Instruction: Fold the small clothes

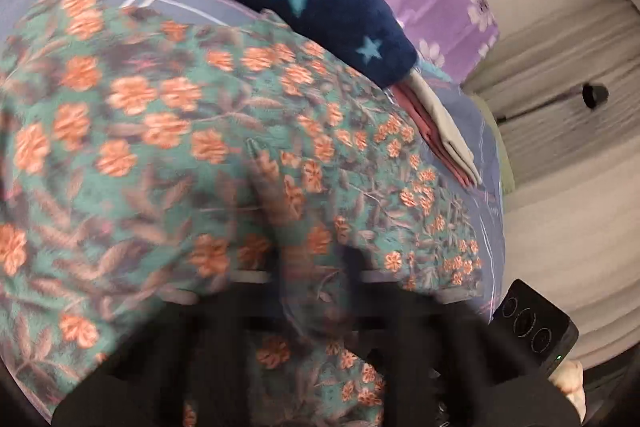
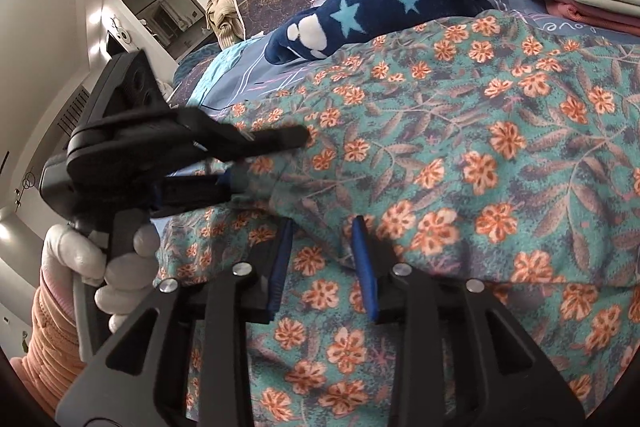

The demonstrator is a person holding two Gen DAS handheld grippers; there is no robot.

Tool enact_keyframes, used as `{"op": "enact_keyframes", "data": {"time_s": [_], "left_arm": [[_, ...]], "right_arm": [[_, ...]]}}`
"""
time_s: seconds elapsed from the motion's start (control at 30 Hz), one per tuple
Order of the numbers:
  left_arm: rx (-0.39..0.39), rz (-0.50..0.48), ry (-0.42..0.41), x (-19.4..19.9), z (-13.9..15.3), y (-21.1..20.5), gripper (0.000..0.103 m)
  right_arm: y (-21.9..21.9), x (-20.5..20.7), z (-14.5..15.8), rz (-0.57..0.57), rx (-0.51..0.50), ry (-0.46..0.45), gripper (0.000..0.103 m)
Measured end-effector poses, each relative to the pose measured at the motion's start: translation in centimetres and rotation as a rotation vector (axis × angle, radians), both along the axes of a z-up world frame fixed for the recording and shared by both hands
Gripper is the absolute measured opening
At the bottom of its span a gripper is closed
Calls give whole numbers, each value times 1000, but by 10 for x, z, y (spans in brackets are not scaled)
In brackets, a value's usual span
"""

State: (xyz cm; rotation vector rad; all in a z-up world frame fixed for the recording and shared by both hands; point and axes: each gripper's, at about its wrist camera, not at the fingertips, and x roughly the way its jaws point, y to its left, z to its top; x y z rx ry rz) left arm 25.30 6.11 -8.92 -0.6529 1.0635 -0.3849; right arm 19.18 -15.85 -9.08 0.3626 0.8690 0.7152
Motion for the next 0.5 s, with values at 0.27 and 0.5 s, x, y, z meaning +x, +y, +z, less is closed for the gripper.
{"op": "enact_keyframes", "data": {"time_s": [0.27, 0.5], "left_arm": [[108, -83, -278, -2, 102, -23, 2], [241, -48, -383, -19, 137, 9, 3]], "right_arm": [[-10, -18, 19, 0, 60, -143, 34], [-60, 14, -18, -304, 129, 145, 31]]}}
